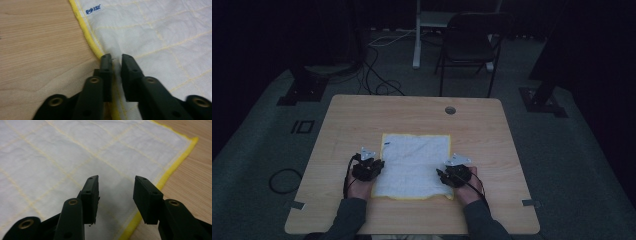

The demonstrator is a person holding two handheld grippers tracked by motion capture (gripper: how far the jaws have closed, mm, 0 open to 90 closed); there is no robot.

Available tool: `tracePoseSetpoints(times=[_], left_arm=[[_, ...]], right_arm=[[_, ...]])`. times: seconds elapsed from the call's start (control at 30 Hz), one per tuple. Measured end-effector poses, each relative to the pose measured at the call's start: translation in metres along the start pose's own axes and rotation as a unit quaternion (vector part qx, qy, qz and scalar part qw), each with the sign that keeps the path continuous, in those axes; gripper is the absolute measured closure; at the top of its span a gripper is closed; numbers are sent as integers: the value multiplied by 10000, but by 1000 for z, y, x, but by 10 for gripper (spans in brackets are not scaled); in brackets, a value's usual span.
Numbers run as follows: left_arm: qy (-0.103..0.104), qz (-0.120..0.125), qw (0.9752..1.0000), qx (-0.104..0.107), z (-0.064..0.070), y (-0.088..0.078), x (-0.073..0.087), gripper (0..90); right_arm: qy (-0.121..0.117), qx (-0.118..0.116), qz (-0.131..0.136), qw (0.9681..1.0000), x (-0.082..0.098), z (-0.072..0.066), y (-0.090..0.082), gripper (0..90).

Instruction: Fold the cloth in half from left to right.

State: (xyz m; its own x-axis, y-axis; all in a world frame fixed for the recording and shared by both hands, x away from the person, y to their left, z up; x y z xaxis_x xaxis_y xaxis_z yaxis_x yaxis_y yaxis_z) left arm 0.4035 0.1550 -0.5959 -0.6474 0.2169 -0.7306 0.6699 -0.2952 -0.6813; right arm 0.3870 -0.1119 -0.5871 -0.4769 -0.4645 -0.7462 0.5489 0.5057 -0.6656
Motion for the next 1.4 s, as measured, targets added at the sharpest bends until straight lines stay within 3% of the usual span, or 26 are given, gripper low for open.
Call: tracePoseSetpoints(times=[0.17,0.43,0.63,0.77,1.03,1.3,1.4], left_arm=[[11,-18,10000,-6,-2,0,-1,860],[-153,-31,9998,-143,-17,1,-3,861],[-170,-60,9997,-137,-19,0,-3,861],[-227,-49,9997,-99,-18,-1,-4,861],[-248,30,9997,-53,-16,-7,-10,862],[-278,121,9995,41,-15,-11,-15,862],[-259,181,9994,130,-13,-13,-18,862]], right_arm=[[-100,-77,9,9999,1,-5,-6,545],[-20,-102,1,9999,6,-4,-10,532],[-28,-169,4,9999,6,-10,-11,520],[11,-284,-27,9996,9,-16,-11,510],[-70,-514,-121,9986,18,-35,-17,408],[-325,-655,-209,9971,29,-54,-26,370],[-481,-522,-362,9968,36,-53,-27,359]])
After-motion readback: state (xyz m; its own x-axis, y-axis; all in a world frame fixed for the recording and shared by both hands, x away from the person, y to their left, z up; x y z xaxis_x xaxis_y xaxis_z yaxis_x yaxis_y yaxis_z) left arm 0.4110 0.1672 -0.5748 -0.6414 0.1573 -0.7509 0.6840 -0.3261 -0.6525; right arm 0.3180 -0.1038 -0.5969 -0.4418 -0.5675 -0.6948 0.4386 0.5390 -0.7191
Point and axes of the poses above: each handheld gripper's, and its own axes: y roughly forward along the jaws, x roughly out of its underside, z roughly to its right, the point moved 8 cm from there along y, roughly forward along the jaws, and after that the axes turned 5 degrees about -x, right-handed, at the moved point
